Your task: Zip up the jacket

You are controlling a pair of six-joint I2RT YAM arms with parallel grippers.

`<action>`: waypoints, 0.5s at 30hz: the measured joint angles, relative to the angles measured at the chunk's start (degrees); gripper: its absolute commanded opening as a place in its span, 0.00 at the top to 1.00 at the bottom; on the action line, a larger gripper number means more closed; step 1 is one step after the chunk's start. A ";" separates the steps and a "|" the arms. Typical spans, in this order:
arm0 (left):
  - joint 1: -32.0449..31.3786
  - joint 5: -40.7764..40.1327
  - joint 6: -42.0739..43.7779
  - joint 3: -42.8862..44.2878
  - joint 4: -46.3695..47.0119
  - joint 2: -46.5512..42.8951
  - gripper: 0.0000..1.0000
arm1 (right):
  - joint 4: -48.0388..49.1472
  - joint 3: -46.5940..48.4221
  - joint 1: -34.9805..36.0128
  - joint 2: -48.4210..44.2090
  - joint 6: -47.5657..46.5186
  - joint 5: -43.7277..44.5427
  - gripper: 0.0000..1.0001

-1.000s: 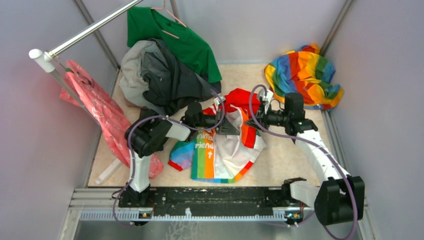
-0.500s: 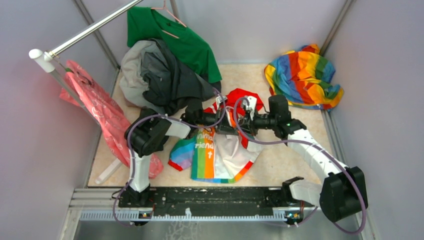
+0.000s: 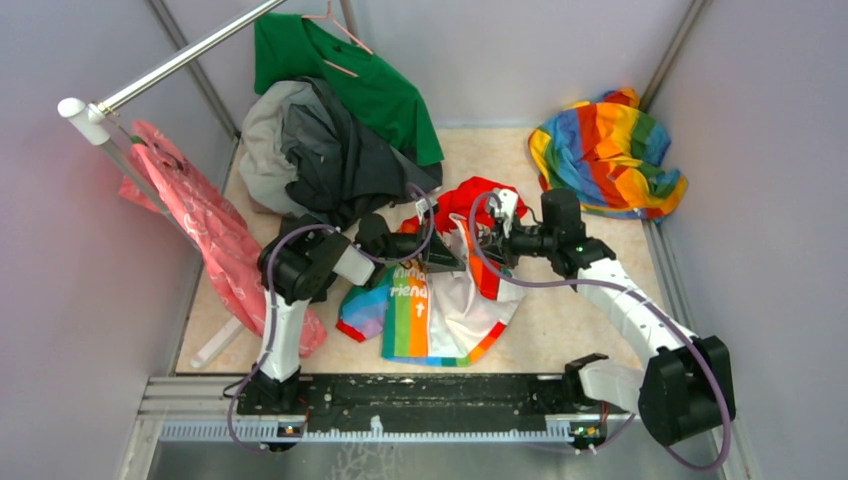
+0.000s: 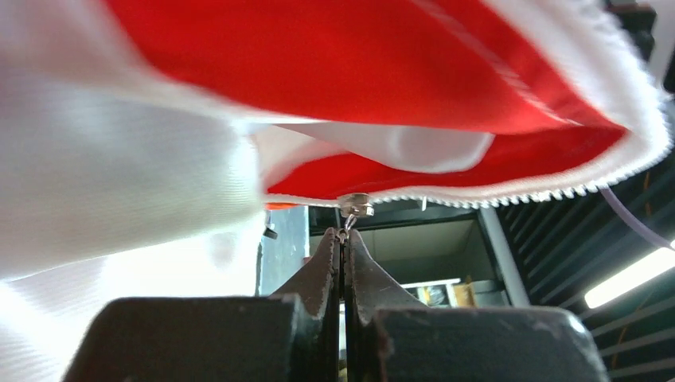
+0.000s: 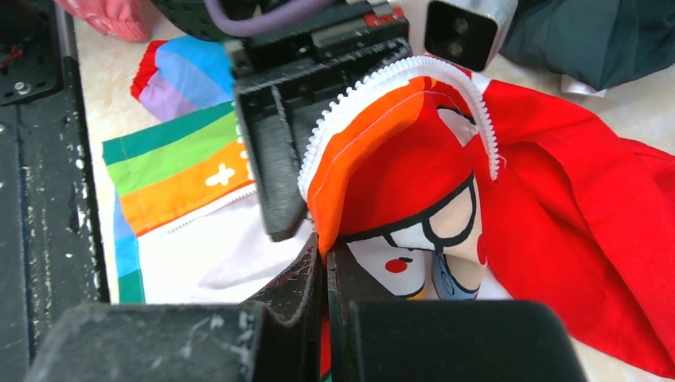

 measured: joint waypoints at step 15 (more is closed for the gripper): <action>-1.25 -2.89 6.38 0.04 -4.24 -0.15 1.00 | 0.11 -0.11 -7.02 -0.04 9.18 -9.92 1.00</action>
